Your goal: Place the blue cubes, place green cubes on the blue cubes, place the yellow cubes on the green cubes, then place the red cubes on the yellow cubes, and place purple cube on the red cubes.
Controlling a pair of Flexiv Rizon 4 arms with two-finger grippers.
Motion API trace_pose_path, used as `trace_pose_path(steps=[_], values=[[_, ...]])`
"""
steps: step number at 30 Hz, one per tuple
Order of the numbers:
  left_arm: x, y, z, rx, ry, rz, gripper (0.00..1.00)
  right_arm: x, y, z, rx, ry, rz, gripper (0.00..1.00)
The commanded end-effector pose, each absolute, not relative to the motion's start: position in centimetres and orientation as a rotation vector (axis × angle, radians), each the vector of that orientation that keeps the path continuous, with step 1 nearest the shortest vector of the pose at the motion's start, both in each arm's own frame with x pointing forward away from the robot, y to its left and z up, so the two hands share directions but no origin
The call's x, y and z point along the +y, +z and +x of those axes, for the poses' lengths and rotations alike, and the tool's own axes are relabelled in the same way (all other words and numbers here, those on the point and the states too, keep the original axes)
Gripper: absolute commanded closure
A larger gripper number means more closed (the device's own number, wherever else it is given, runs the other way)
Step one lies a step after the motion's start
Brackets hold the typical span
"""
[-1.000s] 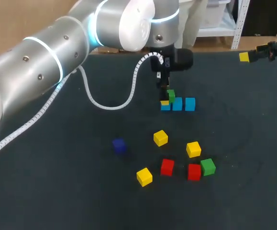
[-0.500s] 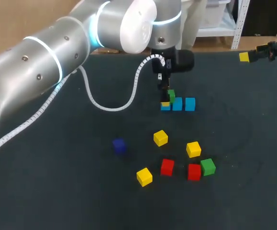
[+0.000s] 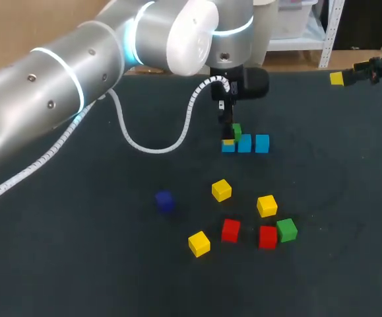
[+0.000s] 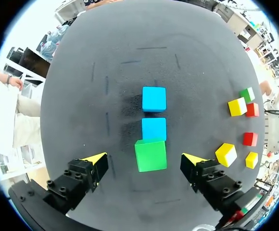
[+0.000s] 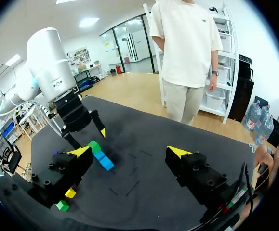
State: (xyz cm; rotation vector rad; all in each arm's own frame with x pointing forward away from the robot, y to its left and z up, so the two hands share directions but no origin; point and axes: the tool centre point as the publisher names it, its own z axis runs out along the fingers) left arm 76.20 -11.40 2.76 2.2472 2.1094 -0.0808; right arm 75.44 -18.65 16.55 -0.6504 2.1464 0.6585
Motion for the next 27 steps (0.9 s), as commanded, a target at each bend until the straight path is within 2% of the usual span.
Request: trace_pose_path(steps=[1, 13, 14, 17, 18, 21, 23, 27], values=[[-11.05, 2.79, 75.83, 2.104, -0.068, 2.235, 0.0, -18.69, 16.48, 75.48, 2.142, 0.662, -0.652, 0.0], [-11.07, 2.86, 76.0, 2.103, -0.045, 2.231, 0.0, -18.69, 16.48, 75.48, 2.142, 0.662, -0.652, 0.0], [-11.07, 2.87, 76.01, 2.102, -0.045, 2.231, 0.04, -18.69, 16.48, 75.48, 2.142, 0.662, -0.652, 0.0], [-11.08, 2.87, 76.04, 2.101, -0.044, 2.231, 0.05, -18.69, 16.48, 75.48, 2.142, 0.662, -0.652, 0.0], [-11.08, 2.87, 76.05, 2.102, -0.043, 2.231, 0.11, -18.69, 16.48, 75.48, 2.142, 0.662, -0.652, 0.0], [-11.09, 2.85, 76.09, 2.101, -0.043, 2.232, 0.14, -18.69, 16.48, 75.48, 2.142, 0.662, -0.652, 0.0], [-11.1, 2.85, 76.1, 2.1, -0.042, 2.234, 0.2, -18.69, 16.48, 75.48, 2.142, 0.662, -0.652, 0.0], [-11.1, 2.83, 76.12, 2.1, -0.042, 2.236, 0.16, -18.69, 16.48, 75.48, 2.142, 0.662, -0.652, 0.0]])
